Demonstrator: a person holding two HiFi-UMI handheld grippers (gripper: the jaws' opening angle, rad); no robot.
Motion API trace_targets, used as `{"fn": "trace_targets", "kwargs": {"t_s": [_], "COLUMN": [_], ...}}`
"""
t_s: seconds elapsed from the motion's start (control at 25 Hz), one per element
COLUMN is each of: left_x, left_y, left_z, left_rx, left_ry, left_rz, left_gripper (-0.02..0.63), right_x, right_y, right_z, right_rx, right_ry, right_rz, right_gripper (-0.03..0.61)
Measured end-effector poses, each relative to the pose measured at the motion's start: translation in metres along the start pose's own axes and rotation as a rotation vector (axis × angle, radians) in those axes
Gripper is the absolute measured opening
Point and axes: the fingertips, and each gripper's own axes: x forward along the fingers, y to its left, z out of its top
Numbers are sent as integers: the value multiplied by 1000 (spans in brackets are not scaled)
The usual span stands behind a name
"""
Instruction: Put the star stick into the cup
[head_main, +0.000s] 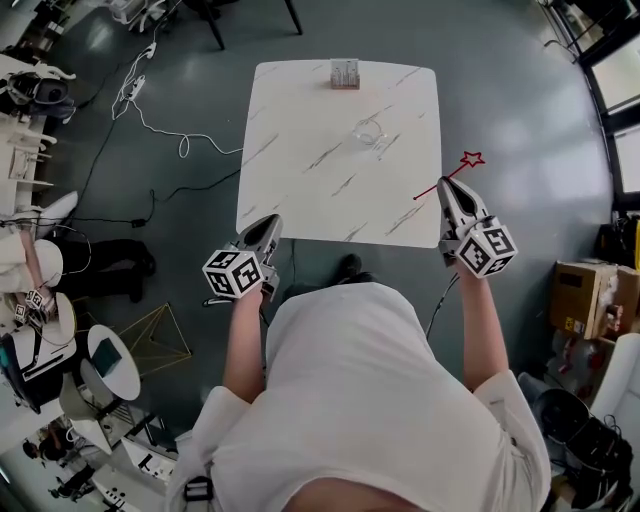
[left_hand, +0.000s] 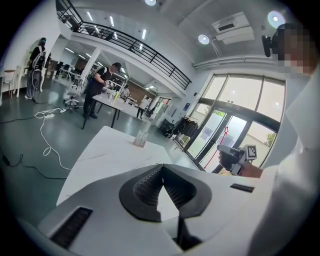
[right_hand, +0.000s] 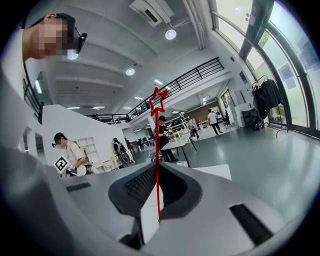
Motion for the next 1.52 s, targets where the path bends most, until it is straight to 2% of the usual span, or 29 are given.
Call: {"fn": "trace_targets", "kwargs": {"t_s": [0.32,0.56,0.96,1.16,1.52], "left_x": [12,25,52,71,102], "left_y": [-2,2,31,53,78], "left_z": [13,25,48,61,71], "left_rx": [6,29,32,25,33], "left_ry": [-6,22,53,77,147], "left_rz": [5,-17,-88,-119,-178], "left_gripper": [14,14,14,14,14], "right_x": [16,31,66,91,133], "right_y": [-10,-12,-13,-23,-46], "right_z": [4,3,-3,-3,-25], "right_rx": [4,3,-24,9,75], "right_ry": [1,19,65,61,99], "right_rz": [11,-8,-77,-123,-209], "right_gripper": [32,32,32,32,32]}}
